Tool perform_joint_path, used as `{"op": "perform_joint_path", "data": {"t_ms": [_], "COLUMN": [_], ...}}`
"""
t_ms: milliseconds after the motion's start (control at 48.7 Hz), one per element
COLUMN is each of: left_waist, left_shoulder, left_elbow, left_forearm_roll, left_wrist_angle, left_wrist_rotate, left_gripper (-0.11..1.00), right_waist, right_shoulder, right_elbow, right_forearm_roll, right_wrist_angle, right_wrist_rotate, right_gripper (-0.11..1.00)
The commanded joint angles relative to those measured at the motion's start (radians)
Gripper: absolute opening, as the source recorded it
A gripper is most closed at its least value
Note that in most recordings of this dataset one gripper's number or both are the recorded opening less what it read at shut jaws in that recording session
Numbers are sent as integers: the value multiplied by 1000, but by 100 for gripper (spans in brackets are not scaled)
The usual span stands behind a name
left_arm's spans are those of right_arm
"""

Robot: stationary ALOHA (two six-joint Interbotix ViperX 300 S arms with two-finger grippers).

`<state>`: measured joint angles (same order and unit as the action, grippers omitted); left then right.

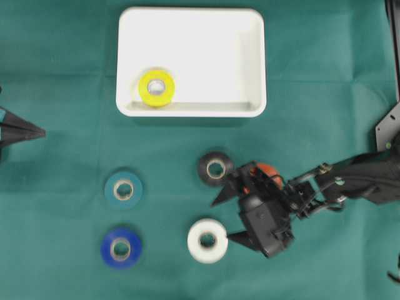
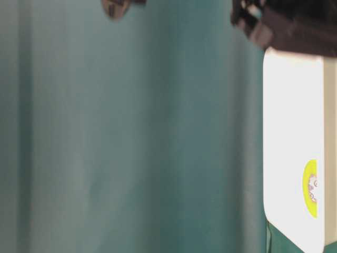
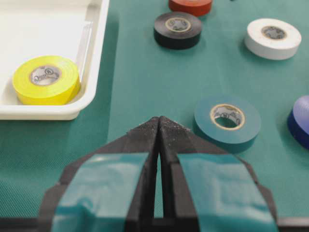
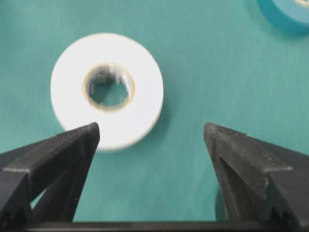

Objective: Put the tape into the white case with the right arm.
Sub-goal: 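Reach the right gripper down onto the white tape roll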

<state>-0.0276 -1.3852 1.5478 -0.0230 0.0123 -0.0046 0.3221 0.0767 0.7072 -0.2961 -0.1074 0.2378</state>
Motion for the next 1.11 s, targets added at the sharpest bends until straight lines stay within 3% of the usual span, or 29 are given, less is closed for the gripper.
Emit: {"op": "perform_joint_path", "data": {"t_ms": [0, 390, 699, 1089], "left_waist": [3, 3, 3, 3], "left_shoulder": [11, 9, 9, 9], "left_elbow": [-14, -12, -12, -12], "left_forearm_roll": [0, -2, 0, -2], "left_wrist_angle": [-5, -5, -5, -5], "left_wrist_rotate": [-2, -2, -2, -2], "left_gripper": [0, 0, 0, 0], "right_waist": [11, 17, 31, 34], "right_shoulder": [14, 118, 146, 198], "right_elbow": [-61, -184, -275, -307], "right_forearm_roll": [-3, -3, 2, 5], "right_wrist_angle": [-2, 84, 345, 308], "right_wrist_rotate": [2, 3, 3, 11], "right_gripper": [67, 67, 67, 66]}}
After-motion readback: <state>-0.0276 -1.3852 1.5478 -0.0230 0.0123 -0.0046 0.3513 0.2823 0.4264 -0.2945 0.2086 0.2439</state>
